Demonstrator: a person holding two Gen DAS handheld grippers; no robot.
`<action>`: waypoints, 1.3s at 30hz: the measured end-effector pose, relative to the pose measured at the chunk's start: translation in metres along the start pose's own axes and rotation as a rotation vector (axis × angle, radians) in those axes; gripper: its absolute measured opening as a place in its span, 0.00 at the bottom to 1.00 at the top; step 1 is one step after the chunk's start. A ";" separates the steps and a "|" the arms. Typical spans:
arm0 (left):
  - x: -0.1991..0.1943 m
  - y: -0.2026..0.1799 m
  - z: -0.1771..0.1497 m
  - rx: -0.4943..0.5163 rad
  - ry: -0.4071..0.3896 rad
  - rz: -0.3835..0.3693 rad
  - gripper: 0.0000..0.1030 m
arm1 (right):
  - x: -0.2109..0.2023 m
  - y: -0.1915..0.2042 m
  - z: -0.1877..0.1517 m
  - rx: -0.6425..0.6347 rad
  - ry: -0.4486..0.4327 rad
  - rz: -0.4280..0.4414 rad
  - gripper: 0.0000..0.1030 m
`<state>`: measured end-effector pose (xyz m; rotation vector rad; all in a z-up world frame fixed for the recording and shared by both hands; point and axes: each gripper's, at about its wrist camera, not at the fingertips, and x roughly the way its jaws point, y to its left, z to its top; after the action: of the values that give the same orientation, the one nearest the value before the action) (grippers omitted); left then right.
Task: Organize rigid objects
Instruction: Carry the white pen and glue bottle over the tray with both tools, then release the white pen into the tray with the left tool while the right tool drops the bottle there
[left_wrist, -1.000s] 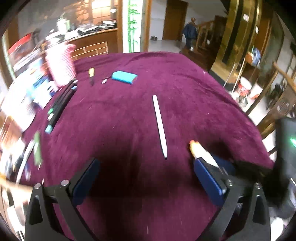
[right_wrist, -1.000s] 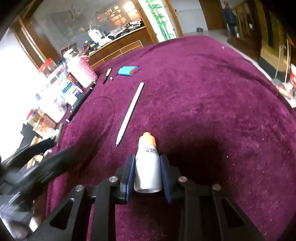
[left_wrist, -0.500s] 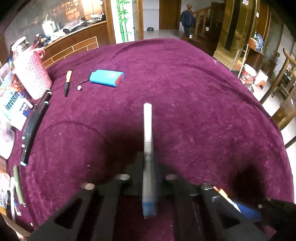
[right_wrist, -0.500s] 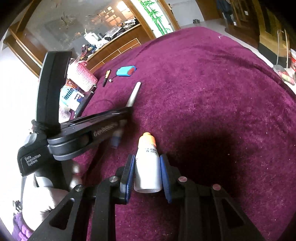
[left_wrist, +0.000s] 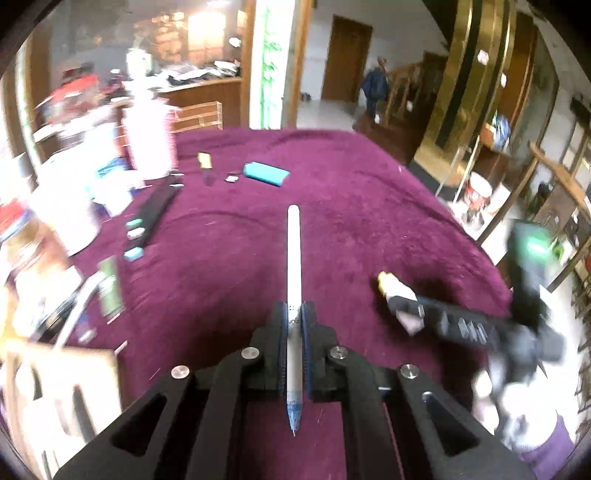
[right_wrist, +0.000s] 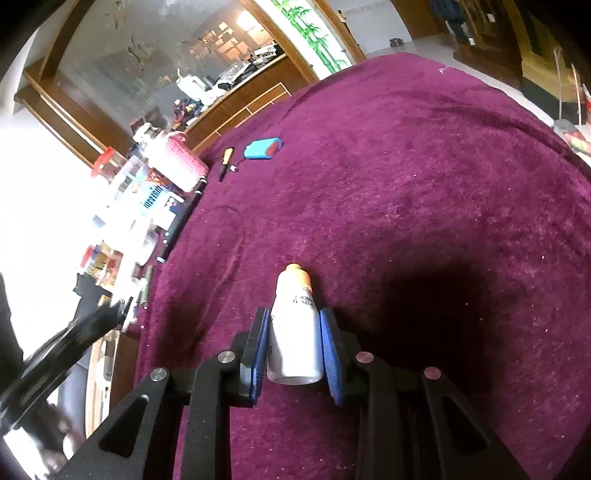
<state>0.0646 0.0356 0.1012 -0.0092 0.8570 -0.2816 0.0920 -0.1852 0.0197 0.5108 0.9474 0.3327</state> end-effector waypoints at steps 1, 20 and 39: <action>-0.016 0.008 -0.008 -0.017 -0.009 0.003 0.07 | -0.002 0.001 -0.001 -0.005 -0.003 0.003 0.28; -0.154 0.199 -0.199 -0.354 0.027 0.264 0.07 | 0.006 0.229 -0.122 -0.399 0.192 0.235 0.29; -0.186 0.206 -0.234 -0.425 -0.084 0.190 0.56 | 0.015 0.309 -0.214 -0.605 0.232 0.133 0.45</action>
<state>-0.1759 0.3045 0.0612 -0.3312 0.8148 0.0821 -0.0937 0.1371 0.0771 -0.0237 0.9796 0.7804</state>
